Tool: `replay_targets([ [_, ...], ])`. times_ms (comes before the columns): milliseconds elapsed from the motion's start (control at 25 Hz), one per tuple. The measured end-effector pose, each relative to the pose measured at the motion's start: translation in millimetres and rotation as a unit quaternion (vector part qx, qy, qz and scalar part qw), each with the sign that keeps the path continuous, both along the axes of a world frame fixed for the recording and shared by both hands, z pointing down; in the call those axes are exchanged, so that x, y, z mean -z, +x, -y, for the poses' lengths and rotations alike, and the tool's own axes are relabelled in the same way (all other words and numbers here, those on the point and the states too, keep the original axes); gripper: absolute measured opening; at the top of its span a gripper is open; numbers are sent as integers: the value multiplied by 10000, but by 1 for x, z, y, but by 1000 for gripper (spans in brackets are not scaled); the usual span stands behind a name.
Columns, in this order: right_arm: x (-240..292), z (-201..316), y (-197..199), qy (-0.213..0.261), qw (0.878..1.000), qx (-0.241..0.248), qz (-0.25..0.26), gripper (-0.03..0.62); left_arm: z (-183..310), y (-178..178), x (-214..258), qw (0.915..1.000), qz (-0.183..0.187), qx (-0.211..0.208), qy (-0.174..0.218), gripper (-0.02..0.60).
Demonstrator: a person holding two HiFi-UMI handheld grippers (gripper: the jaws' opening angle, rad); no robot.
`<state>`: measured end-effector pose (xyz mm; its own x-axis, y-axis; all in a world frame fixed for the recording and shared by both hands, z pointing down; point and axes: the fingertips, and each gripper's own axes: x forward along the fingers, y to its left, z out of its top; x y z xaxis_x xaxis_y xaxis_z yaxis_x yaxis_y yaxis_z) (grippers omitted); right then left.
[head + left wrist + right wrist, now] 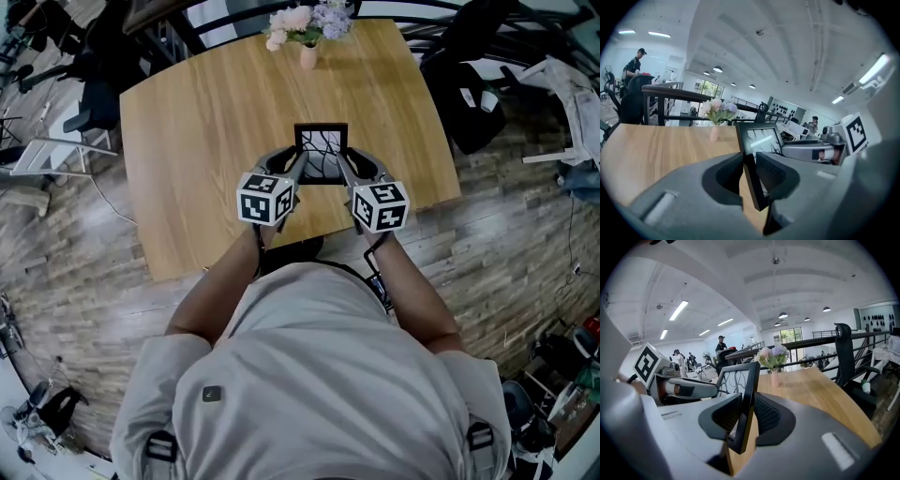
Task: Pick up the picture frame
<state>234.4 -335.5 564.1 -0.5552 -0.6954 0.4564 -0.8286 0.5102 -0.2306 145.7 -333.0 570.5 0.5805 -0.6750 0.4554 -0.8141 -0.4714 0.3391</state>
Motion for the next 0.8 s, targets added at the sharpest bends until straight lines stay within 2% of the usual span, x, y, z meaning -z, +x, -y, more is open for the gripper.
replay_targets([
  [240,54,-1,7,527,9985,-106,140,91,2,5,59,9982,24,-84,601,91],
  [480,77,-7,5,746,9968,-85,278,91,-8,3,83,9966,45,-31,825,87],
  [800,88,-22,-19,779,9960,85,439,91,-25,-21,94,9962,126,127,857,87],
])
